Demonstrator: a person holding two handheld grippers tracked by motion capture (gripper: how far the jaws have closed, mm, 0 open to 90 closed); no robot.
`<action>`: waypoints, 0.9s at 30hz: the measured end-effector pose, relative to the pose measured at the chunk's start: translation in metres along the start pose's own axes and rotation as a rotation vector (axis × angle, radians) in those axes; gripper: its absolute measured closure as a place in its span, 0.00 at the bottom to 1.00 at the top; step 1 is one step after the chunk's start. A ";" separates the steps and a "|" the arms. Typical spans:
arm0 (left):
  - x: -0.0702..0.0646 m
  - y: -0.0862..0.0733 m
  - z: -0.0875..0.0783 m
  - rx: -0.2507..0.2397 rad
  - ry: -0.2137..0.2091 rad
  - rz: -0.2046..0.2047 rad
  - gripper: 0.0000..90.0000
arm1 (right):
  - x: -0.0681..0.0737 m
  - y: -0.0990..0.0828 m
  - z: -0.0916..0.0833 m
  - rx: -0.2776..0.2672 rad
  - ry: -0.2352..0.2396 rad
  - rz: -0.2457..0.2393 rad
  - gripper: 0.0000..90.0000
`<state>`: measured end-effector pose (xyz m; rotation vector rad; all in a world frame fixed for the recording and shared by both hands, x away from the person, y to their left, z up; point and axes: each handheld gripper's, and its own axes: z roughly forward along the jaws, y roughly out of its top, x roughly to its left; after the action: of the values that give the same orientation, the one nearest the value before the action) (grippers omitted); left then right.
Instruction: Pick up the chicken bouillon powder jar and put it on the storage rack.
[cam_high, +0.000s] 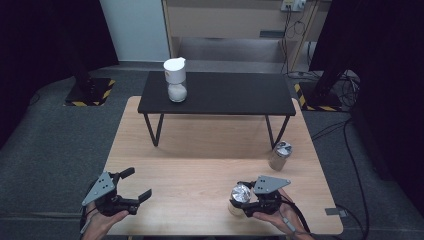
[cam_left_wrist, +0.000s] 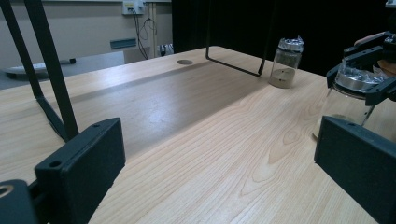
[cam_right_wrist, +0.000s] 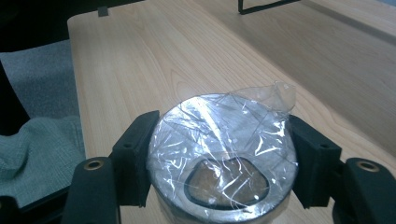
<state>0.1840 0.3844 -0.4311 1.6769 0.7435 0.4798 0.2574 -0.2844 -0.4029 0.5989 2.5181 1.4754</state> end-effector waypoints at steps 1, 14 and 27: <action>0.000 0.000 0.000 0.000 0.000 0.000 0.00 | 0.000 0.000 0.000 0.000 0.000 0.000 0.39; 0.000 0.000 0.000 -0.002 -0.002 -0.003 0.00 | -0.007 0.033 -0.008 -0.003 0.025 -0.021 0.39; 0.001 -0.001 0.001 -0.001 -0.008 -0.008 0.00 | -0.016 0.081 -0.020 0.034 0.047 -0.048 0.39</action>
<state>0.1854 0.3847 -0.4321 1.6739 0.7439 0.4679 0.2867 -0.2719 -0.3237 0.5113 2.5790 1.4490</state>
